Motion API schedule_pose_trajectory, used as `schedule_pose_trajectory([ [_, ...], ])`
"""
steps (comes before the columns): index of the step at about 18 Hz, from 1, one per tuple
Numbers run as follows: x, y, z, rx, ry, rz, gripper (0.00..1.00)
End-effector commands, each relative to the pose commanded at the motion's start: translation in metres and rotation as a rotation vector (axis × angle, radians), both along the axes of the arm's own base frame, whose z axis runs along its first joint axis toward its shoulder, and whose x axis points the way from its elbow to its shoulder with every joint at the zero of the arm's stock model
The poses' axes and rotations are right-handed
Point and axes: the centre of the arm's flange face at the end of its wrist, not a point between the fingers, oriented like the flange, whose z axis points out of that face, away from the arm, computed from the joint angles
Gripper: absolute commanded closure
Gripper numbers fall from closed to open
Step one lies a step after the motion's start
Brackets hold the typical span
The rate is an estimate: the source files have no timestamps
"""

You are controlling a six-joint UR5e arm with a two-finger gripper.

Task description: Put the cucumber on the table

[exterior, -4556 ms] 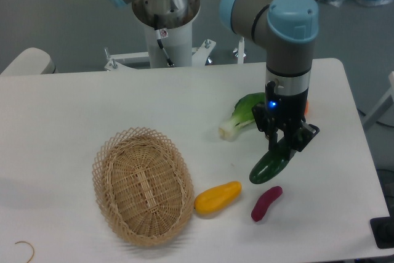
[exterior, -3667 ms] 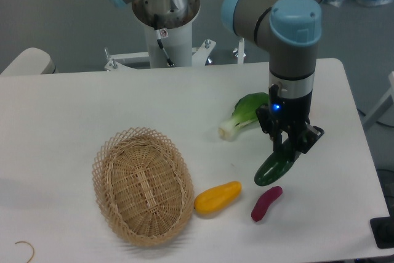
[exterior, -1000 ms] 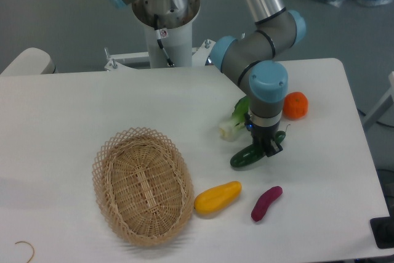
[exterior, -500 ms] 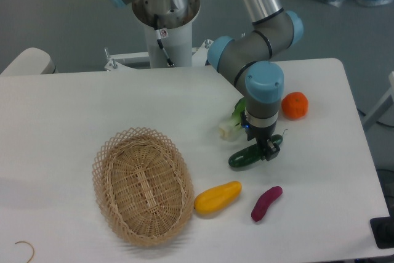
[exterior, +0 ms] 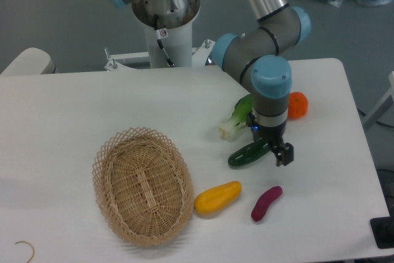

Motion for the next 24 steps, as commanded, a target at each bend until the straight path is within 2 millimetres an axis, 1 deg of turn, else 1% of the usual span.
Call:
schedule_pose_trajectory([
  [1, -0.012, 0.005, 0.013, 0.029, 0.016, -0.001, 0.00],
  [3, -0.036, 0.004, 0.037, 0.048, 0.053, 0.015, 0.00],
  [5, -0.040, 0.001, 0.064, 0.043, 0.056, 0.021, 0.00],
  [7, -0.051, -0.017, 0.098, 0.023, 0.032, 0.033, 0.00],
  [8, -0.053, -0.018, 0.111, 0.007, 0.016, 0.010, 0.00],
  [9, -0.055, -0.019, 0.122, -0.012, 0.007, -0.021, 0.00],
  [10, -0.060, -0.027, 0.130, -0.025, 0.001, -0.038, 0.00],
  [11, -0.067, -0.041, 0.139, -0.032, -0.003, -0.041, 0.00],
  [13, -0.078, -0.066, 0.147, -0.046, -0.018, -0.068, 0.00],
  [16, -0.094, -0.123, 0.160, -0.065, -0.066, -0.166, 0.00],
  [17, -0.099, -0.138, 0.164, -0.066, -0.067, -0.193, 0.00],
  [19, -0.106, -0.163, 0.162, -0.058, -0.097, -0.213, 0.00],
  [21, -0.108, -0.172, 0.161, -0.063, -0.110, -0.233, 0.00],
  [23, -0.106, -0.175, 0.162, -0.064, -0.112, -0.236, 0.00],
  [24, -0.103, -0.174, 0.168, -0.063, -0.104, -0.237, 0.00],
])
